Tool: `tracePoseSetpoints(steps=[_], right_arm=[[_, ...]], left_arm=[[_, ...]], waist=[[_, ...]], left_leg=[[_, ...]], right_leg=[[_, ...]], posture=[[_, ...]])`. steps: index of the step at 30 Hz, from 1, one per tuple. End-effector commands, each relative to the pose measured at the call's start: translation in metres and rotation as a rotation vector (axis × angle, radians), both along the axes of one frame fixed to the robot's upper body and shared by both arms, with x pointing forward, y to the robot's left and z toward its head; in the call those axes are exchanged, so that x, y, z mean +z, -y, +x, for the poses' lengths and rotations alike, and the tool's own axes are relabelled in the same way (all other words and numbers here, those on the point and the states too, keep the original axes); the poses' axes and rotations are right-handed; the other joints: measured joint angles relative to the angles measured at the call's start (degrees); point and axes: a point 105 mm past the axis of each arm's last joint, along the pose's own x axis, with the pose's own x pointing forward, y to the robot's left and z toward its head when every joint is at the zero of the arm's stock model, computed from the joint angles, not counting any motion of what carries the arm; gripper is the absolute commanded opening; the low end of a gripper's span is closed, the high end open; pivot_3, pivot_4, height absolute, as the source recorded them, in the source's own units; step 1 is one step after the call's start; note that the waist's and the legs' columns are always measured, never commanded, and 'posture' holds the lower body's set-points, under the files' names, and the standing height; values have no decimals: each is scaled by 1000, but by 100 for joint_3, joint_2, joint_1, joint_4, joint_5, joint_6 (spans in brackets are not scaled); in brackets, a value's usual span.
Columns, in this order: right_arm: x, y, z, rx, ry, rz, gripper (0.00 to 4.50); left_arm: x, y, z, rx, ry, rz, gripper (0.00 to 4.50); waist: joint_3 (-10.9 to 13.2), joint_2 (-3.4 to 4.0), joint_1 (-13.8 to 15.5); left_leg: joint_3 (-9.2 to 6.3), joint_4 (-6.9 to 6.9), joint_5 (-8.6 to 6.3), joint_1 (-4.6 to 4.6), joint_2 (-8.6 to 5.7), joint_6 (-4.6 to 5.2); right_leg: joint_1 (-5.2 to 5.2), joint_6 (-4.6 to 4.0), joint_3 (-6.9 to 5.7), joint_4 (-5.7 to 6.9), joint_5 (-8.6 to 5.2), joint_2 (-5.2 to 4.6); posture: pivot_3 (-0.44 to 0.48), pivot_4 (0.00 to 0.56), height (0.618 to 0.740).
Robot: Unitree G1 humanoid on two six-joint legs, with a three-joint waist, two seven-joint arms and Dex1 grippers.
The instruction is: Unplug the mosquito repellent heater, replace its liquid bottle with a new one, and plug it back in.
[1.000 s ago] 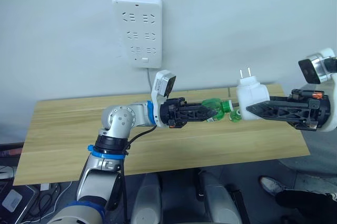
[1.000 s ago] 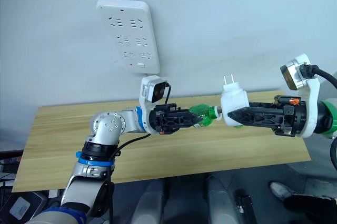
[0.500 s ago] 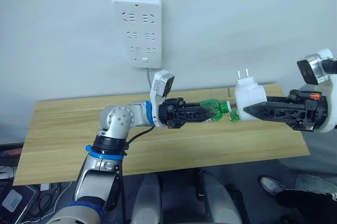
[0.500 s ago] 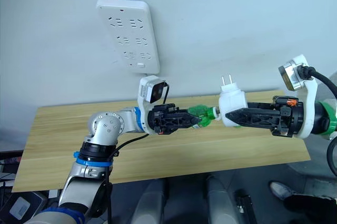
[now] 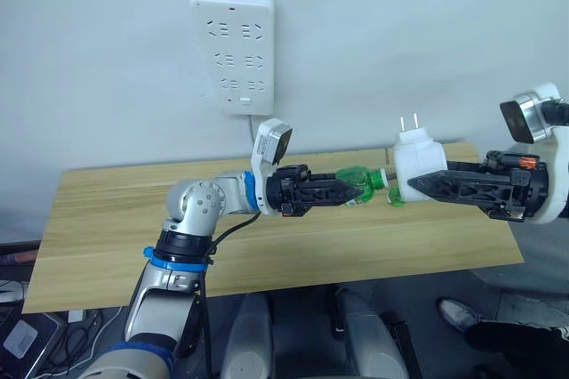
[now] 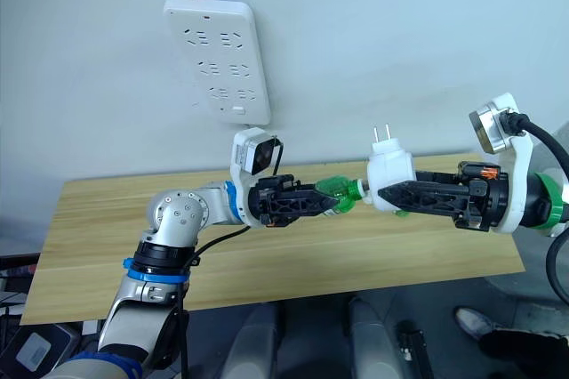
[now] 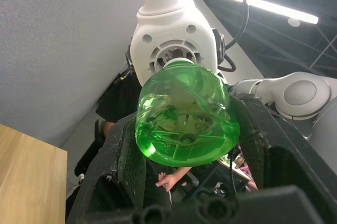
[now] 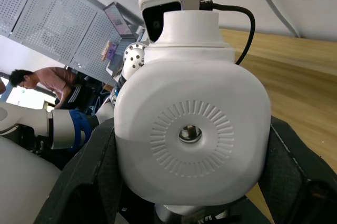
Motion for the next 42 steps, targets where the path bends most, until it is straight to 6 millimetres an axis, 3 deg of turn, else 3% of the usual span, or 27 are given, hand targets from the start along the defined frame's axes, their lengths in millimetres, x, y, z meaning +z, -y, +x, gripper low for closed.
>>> tracePoseSetpoints(steps=[1,9,22,35,42], right_arm=[[11,-3,-11,70,16,0,2981],[20,7,-7,39,12,1,2981],[11,-5,-5,61,19,7,2981],[6,-6,-9,62,9,-5,2981],[5,-7,-4,31,22,5,2981]], left_arm=[[7,3,-9,-44,47,-1,2281],[6,-7,-7,-32,44,18,2281],[11,7,-3,-18,46,-15,2281],[16,6,5,12,32,-31,2281],[17,8,-8,-58,55,-32,2281]], waist=[[0,0,1],[0,0,-2],[0,0,-3],[0,0,-3],[0,0,-6]], left_leg=[[0,0,0,0,0,0],[0,0,0,0,0,0],[0,0,0,0,0,0],[0,0,0,0,0,0],[0,0,0,0,0,0]], right_leg=[[0,0,0,0,0,0],[0,0,0,0,0,0],[-1,0,0,0,0,0],[-1,0,0,0,0,0],[-1,0,0,0,0,0]], posture=[[134,294,740],[134,296,740],[127,313,740],[124,320,740],[120,319,740]])
